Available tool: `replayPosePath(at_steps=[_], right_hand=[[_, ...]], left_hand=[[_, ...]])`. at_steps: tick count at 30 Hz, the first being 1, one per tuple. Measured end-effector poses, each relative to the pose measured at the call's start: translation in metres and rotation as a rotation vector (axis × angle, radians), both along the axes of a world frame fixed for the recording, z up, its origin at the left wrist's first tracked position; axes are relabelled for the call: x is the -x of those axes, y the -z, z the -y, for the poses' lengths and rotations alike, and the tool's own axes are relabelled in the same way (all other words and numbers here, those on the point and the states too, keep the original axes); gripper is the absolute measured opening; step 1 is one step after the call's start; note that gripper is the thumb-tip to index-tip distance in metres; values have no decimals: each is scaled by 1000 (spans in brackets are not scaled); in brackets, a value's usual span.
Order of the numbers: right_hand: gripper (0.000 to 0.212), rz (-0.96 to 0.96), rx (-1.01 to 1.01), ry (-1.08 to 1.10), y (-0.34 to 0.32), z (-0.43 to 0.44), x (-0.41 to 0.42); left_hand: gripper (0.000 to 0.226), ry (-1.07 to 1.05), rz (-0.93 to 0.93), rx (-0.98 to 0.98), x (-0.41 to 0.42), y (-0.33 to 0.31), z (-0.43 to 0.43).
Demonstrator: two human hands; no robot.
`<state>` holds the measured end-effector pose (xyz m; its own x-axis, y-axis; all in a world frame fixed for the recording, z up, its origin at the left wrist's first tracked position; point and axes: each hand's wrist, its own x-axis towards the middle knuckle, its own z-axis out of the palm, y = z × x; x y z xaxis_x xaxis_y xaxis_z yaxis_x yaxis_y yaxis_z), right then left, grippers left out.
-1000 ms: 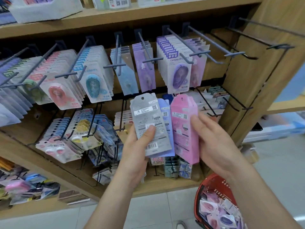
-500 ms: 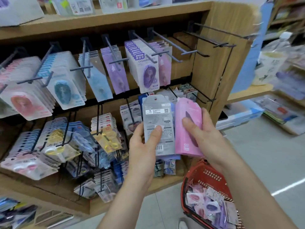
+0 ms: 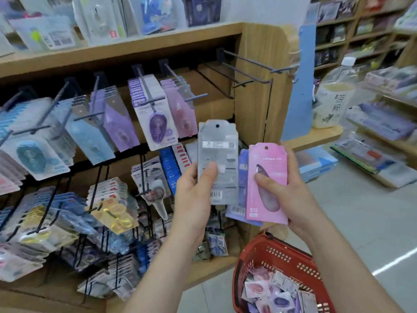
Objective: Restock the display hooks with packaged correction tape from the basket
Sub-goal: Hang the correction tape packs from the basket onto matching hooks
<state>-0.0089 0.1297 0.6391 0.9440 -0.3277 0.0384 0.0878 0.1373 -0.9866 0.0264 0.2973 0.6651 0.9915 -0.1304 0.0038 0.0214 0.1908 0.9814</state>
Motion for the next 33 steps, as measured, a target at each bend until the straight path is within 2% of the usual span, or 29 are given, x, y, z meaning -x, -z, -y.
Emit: replayPosePath(at_steps=[3,5,7,10,11,13,15,17,18,20,22,24,26,28,30,31,33], right_hand=[[72,76,237,-12,-10,23,-6],[53,99,372,-43,-16,34,-15],[31,117,418,-52,-18,41,-27],[30,104,433,-87,-22,48,-38],[29,102,436,-101,-24,49,-41],[15,107,433,-131,-28,49,-43],[25,114,418,-152,-32,45,-44],[22,136,369,-171,-32,40,-47],[15,139,342,-172,-32,38,-48],[9,135,326,-149,-30,37,-51],[17,119,388,-160,-21,45,-56],[26,89,467,-226,-18,52,-58],[15,95,484,-317,-23,55,-57],[19,120,462,-396,-30,56,-57],[18,136,462,-383,-34,57,-59],[17,137,465,-354,-34,58,-62],[30,119,492,-295,-30,62,-69]], left_hand=[[19,29,64,1,-12,-9,21],[16,20,69,20,-17,-11,37],[15,-25,64,35,-22,-11,51],[15,-133,132,-30,-30,-11,61],[17,-201,222,-144,-31,-10,61],[29,-361,510,-526,-31,-6,58],[44,-398,773,-844,-32,2,59],[50,-320,917,-1002,-29,14,64],[51,-257,922,-1019,-27,19,65],[55,-99,818,-953,-23,17,64],[53,2,614,-775,-20,8,59],[41,-30,498,-587,-26,-3,54],[35,-122,428,-507,-41,-18,53],[26,-38,303,-396,-54,-33,55],[14,61,159,-212,-62,-43,58],[10,50,120,-135,-64,-47,59],[6,-53,123,-59,-71,-52,63]])
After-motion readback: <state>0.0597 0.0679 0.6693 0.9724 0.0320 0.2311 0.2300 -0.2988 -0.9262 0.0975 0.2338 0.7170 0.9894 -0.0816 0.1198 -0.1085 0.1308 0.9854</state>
